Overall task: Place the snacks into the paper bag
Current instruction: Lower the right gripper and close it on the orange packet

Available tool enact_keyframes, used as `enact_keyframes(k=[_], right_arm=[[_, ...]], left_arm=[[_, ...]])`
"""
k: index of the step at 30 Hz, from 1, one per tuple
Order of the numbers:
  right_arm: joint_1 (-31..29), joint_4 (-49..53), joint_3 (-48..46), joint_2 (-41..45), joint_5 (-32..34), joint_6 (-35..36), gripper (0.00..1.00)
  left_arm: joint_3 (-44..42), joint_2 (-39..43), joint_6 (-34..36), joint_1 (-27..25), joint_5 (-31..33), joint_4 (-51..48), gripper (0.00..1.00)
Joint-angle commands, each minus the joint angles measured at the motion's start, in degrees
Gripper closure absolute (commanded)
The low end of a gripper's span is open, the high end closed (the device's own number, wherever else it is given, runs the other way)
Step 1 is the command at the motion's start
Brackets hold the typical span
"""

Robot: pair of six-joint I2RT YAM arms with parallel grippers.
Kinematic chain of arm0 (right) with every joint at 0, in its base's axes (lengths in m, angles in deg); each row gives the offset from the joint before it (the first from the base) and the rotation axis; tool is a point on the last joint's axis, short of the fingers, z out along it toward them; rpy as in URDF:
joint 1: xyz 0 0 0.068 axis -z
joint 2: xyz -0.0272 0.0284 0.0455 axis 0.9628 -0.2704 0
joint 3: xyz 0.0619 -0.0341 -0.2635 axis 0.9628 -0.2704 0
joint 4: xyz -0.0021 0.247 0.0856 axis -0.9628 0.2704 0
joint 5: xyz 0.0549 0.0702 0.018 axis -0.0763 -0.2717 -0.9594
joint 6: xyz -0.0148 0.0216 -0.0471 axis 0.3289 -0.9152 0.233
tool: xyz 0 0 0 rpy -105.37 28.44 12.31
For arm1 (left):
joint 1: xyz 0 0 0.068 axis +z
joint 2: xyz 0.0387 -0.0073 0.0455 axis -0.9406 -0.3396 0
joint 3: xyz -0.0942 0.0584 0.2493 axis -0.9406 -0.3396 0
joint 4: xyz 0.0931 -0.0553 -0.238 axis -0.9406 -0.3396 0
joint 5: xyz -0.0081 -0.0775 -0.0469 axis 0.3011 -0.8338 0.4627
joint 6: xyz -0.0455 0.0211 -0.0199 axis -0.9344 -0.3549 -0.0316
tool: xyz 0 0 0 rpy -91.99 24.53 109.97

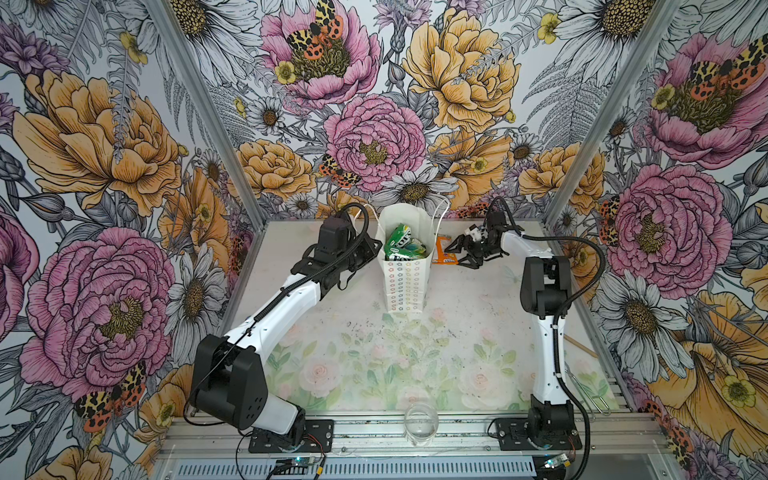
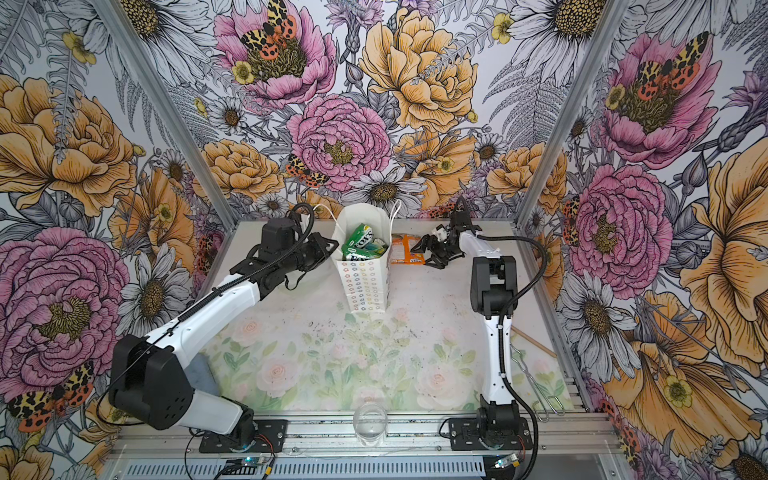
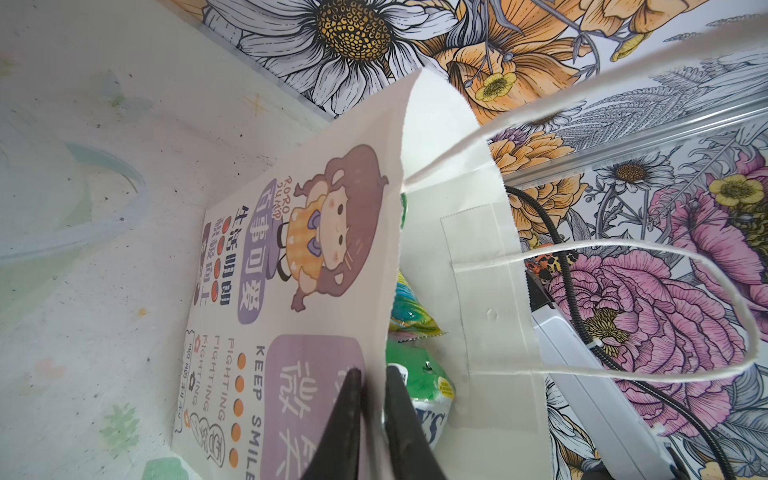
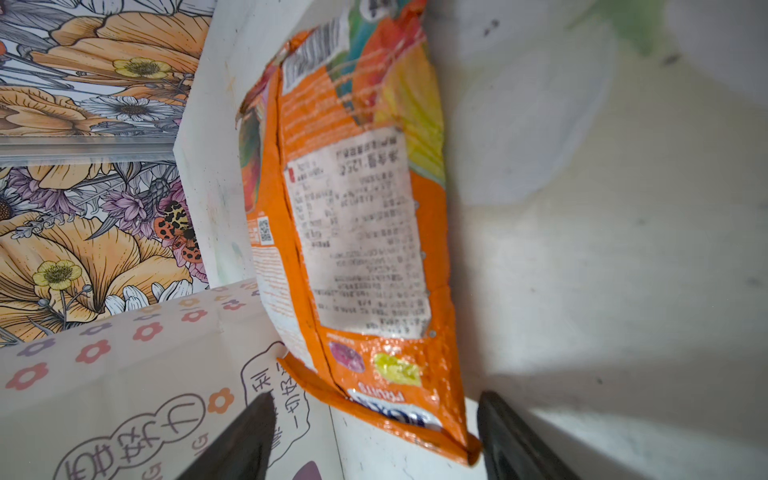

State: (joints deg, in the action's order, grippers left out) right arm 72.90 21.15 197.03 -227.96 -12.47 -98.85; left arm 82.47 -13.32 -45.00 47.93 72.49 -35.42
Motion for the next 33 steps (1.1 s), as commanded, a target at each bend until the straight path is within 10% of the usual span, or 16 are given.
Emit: enact_keyframes(k=[1,33], right_arm=[[-0.3,-1.5,-1.1,-1.4,1.6,-1.3,0.22],[-1.2,-8.3,-2.6,-2.6,-0.2,-5.7,0.32]], left_arm=[[0.7,0.4,0.4,-0.6,0.5,-0.3,0.86],[0.8,0.3,0.6,-0.6,0.6,-0.3,0.86]])
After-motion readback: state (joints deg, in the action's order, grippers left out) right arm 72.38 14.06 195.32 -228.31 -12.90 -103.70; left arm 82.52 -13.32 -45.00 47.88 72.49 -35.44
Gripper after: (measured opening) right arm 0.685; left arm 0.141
